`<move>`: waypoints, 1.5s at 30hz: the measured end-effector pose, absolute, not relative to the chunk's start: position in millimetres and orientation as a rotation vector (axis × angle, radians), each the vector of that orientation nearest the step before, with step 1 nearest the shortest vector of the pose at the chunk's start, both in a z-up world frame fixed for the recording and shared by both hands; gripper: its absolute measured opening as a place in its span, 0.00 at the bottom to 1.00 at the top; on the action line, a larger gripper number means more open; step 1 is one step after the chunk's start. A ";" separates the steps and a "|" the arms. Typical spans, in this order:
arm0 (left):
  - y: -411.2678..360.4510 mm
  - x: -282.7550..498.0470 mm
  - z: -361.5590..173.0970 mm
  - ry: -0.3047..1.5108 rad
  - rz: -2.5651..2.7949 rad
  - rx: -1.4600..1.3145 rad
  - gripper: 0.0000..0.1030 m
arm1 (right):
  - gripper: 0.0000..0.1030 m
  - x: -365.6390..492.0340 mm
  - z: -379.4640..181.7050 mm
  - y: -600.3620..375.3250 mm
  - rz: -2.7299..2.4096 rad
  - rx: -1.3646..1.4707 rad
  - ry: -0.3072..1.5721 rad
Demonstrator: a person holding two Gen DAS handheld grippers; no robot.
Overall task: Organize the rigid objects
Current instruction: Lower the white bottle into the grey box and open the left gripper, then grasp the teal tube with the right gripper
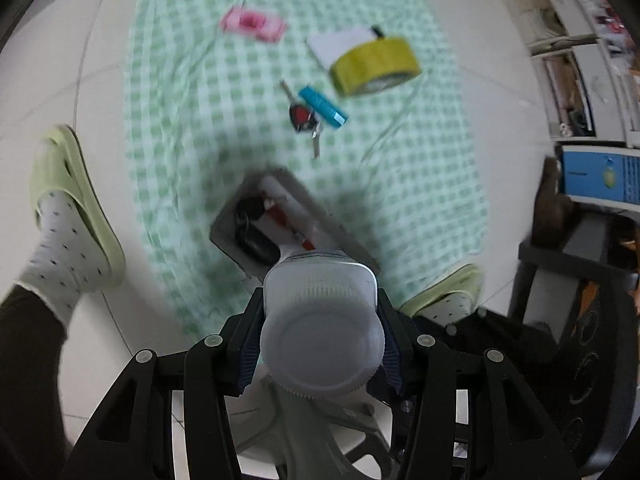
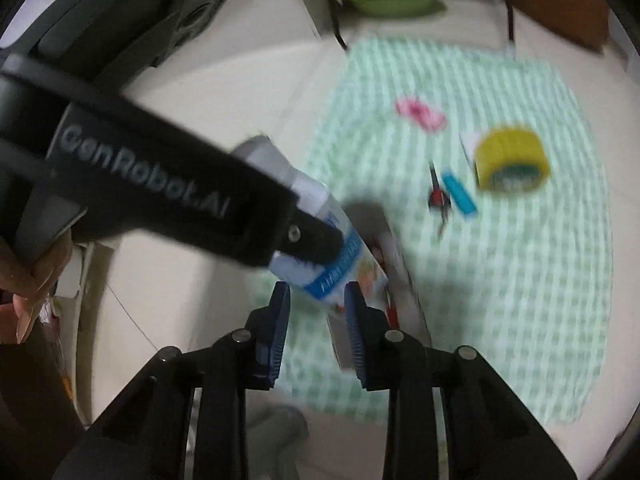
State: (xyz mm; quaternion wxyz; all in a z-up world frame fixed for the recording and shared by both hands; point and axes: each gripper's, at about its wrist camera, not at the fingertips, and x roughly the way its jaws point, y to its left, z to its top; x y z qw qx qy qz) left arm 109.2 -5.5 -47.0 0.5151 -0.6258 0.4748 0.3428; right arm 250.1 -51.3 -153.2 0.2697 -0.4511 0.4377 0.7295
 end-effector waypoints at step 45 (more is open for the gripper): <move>32.2 66.2 1.3 1.190 1.274 -1.394 1.00 | 0.26 247.1 -365.3 147.0 1.543 -1.613 1.128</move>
